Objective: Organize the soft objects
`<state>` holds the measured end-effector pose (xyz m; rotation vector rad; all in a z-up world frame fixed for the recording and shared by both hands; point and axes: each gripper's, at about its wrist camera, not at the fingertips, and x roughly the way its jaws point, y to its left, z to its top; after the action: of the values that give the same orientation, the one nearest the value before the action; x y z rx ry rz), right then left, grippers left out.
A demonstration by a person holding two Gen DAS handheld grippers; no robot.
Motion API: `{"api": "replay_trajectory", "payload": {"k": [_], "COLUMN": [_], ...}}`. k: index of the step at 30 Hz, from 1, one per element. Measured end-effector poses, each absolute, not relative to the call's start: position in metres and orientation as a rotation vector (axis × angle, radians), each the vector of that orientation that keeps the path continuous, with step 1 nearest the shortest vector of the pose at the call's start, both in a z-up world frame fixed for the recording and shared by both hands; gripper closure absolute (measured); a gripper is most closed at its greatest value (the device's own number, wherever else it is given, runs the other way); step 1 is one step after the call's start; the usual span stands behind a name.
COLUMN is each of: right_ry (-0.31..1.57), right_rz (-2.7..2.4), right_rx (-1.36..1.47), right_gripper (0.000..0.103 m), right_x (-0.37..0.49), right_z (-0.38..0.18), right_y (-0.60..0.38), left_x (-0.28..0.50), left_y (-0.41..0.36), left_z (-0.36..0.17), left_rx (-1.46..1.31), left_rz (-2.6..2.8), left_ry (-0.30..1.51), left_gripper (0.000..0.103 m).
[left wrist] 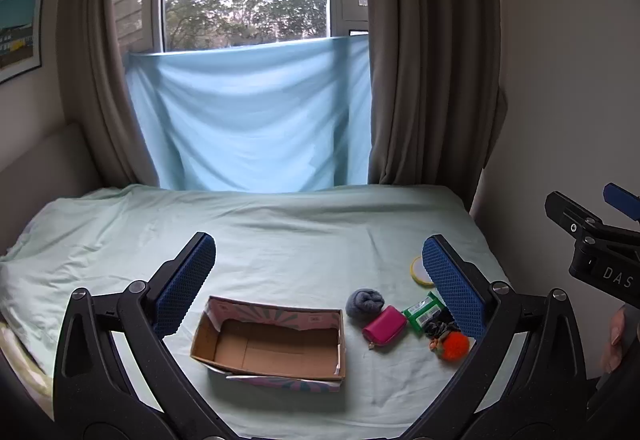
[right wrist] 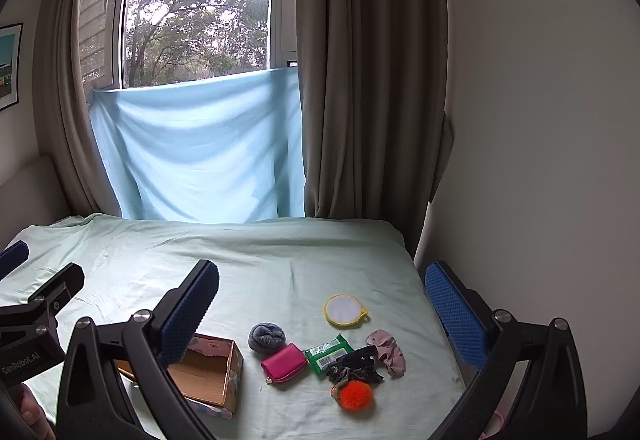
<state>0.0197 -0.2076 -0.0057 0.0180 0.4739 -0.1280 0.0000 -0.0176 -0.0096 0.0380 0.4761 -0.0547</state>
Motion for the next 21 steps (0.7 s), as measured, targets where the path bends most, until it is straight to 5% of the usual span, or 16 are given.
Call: {"api": "replay_trajectory", "payload": {"k": [21], "right_ry": [0.533], "right_rz": [-0.115], "right_rx": [0.037], "right_gripper": [0.000], "right_x": [0.045], "right_z": [-0.010], "right_y": [-0.223], "left_x": [0.020], "left_y": [-0.036], "left_z": [-0.018], "left_rx": [0.071], "left_rz": [-0.039], "left_ry": [0.517], "left_gripper": [0.000]}}
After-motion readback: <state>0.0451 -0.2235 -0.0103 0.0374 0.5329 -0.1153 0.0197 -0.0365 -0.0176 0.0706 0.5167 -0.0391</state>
